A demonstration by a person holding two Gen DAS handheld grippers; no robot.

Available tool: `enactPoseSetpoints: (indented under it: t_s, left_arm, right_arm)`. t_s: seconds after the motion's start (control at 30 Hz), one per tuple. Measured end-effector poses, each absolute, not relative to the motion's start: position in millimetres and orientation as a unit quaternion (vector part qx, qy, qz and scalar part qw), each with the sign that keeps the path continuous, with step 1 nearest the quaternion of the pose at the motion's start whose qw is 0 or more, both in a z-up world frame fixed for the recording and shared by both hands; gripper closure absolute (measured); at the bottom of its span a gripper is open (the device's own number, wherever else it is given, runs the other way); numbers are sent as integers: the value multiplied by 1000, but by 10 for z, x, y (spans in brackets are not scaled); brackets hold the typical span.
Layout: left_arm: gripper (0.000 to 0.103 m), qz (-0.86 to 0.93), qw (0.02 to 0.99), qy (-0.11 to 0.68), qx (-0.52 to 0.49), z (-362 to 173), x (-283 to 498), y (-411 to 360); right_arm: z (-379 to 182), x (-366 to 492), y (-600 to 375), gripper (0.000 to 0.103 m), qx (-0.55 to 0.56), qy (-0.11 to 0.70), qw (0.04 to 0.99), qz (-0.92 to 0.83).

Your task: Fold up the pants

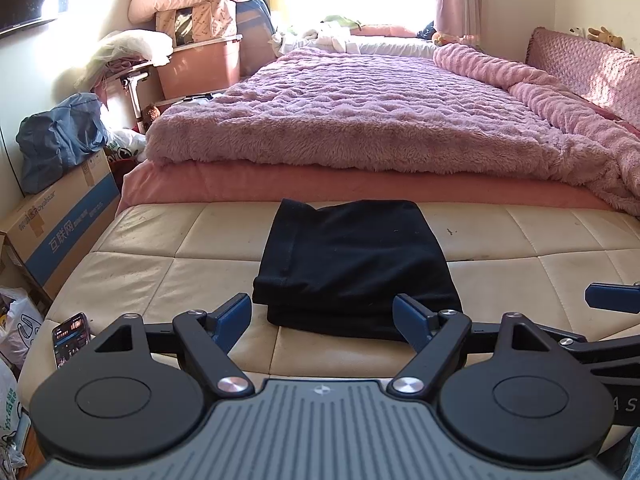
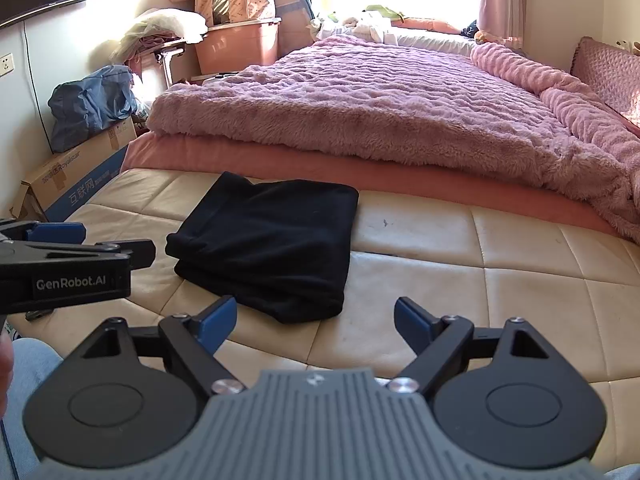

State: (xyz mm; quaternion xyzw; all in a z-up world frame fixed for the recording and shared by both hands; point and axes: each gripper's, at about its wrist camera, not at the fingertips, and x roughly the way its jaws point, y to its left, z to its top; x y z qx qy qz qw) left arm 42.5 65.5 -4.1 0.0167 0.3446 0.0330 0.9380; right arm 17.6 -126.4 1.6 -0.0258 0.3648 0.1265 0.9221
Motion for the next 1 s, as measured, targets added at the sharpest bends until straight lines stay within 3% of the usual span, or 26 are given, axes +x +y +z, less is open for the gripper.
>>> enactPoseSetpoints:
  t_s: [1.0]
  left_arm:
    - [9, 30, 940, 340, 12, 3, 424, 639]
  right_arm:
    - [46, 145, -1267, 21, -29, 361, 923, 128]
